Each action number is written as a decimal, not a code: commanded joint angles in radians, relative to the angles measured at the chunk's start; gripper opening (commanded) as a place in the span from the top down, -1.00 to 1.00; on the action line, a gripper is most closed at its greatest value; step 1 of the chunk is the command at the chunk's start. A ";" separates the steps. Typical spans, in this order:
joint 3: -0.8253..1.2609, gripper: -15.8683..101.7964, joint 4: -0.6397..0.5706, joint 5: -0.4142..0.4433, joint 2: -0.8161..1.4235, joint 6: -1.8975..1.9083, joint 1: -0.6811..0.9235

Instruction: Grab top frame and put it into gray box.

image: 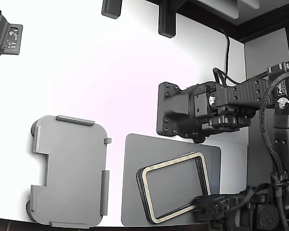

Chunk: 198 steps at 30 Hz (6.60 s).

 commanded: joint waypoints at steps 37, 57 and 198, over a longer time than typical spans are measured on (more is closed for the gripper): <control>0.026 0.91 -0.069 0.009 0.064 0.011 -0.009; -0.305 0.92 0.160 0.230 0.092 0.815 -0.247; -0.506 0.92 0.207 -0.054 -0.221 3.829 -1.183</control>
